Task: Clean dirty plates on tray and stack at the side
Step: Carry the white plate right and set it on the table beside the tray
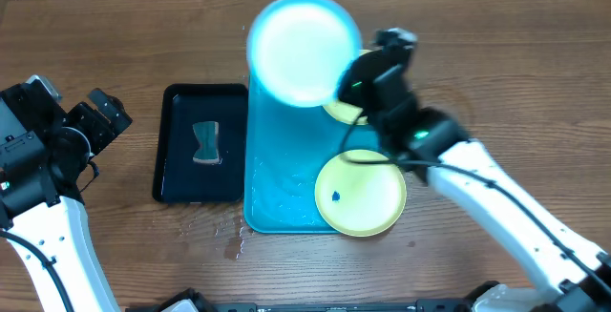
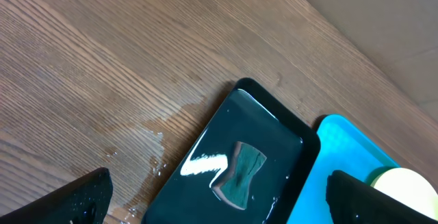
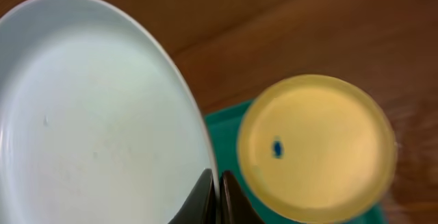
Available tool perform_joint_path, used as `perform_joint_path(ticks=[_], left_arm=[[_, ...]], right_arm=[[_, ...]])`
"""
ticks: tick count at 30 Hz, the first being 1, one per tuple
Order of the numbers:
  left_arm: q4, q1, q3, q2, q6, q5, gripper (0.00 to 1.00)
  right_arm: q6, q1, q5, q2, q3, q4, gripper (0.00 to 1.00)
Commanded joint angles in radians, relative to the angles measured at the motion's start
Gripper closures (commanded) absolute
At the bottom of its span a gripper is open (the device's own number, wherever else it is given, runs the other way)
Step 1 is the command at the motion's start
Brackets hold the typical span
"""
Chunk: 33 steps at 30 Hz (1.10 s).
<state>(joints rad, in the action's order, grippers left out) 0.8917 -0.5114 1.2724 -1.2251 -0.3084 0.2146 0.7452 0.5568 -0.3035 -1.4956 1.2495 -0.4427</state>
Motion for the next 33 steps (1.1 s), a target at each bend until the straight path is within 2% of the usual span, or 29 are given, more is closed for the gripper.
perform_joint_path(ticks=[1, 10, 16, 22, 33], left_arm=[[-0.002, -0.005, 0.013, -0.004, -0.006, 0.015, 0.00], [-0.002, -0.005, 0.013, -0.004, -0.006, 0.015, 0.00], [-0.002, -0.005, 0.013, -0.004, -0.006, 0.014, 0.00], [-0.002, -0.005, 0.013, -0.005, -0.006, 0.015, 0.00], [-0.002, -0.005, 0.013, -0.005, -0.006, 0.015, 0.00]], right_arm=[[0.022, -0.116, 0.090, 0.041, 0.015, -0.080, 0.96], [0.021, -0.445, 0.092, 0.023, 0.014, -0.343, 0.96], [0.022, -0.587, 0.092, -0.012, 0.013, -0.480, 0.96], [0.021, -0.629, 0.090, -0.068, -0.007, -0.508, 0.96], [0.021, -0.629, 0.066, -0.146, -0.113, -0.438, 0.96]])
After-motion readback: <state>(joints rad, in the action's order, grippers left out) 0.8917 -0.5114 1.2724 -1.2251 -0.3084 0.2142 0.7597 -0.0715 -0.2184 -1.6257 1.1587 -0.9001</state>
